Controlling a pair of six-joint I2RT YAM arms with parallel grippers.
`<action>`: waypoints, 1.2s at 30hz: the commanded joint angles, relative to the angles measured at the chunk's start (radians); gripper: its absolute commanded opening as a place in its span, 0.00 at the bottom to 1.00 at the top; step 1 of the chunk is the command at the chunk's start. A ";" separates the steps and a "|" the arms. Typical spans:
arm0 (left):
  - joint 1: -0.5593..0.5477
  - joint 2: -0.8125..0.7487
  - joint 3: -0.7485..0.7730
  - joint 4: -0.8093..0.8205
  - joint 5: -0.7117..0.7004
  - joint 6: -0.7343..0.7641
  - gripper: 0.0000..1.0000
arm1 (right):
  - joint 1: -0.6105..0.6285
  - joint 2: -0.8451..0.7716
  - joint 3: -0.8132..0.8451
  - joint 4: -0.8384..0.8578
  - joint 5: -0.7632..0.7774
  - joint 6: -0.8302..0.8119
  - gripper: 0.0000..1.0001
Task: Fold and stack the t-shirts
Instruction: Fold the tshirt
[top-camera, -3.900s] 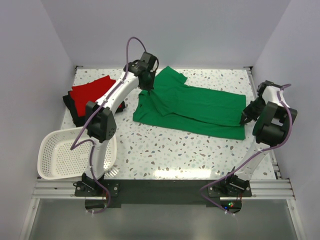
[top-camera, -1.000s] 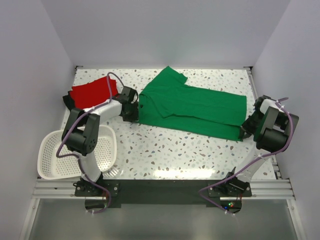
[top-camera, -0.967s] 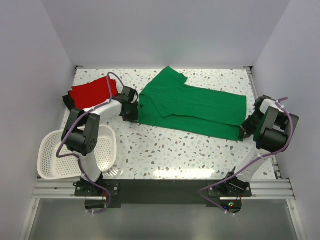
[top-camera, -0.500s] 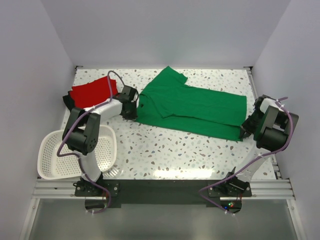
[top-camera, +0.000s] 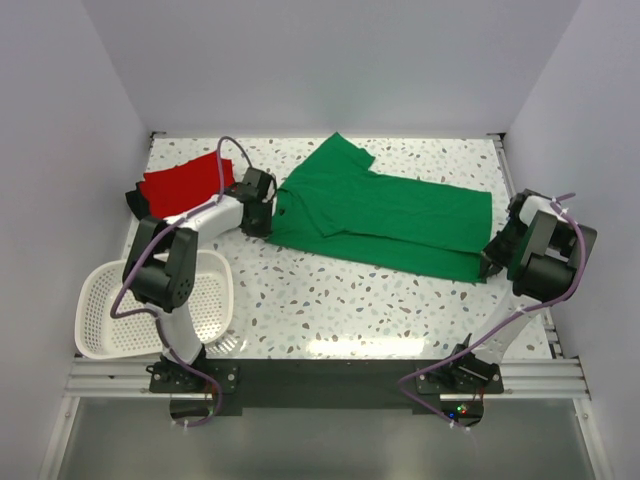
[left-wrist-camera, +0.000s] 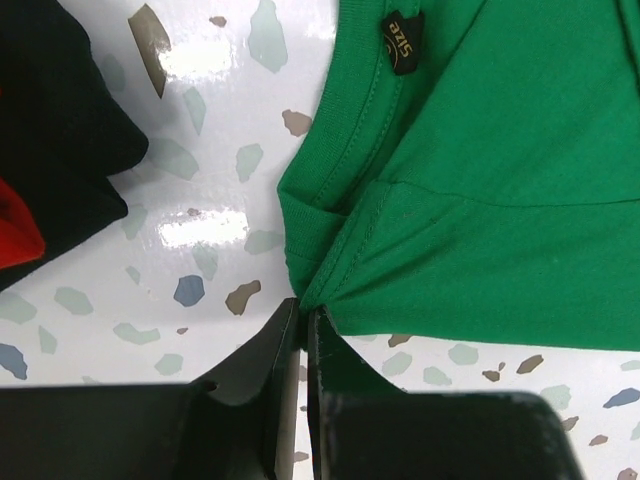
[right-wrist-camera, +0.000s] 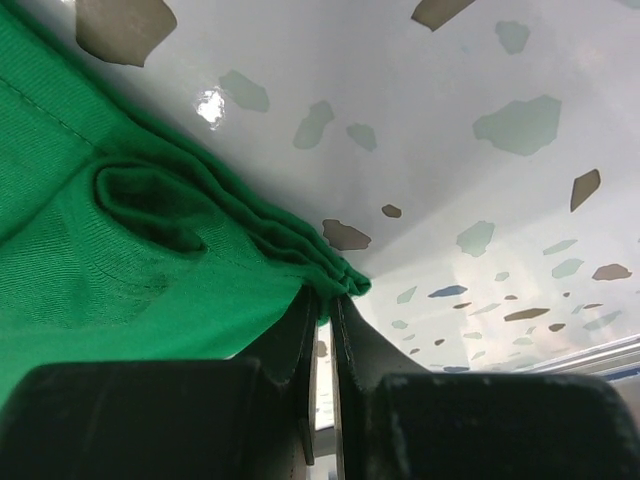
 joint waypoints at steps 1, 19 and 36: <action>0.010 -0.053 0.015 -0.039 -0.049 0.055 0.06 | -0.004 0.013 0.010 0.018 0.084 -0.008 0.00; -0.045 -0.079 0.179 -0.034 0.115 -0.023 0.57 | -0.001 -0.125 0.046 -0.020 0.067 -0.018 0.43; -0.062 0.065 -0.032 0.189 0.261 -0.147 0.52 | 0.091 -0.191 0.064 -0.057 0.053 -0.005 0.43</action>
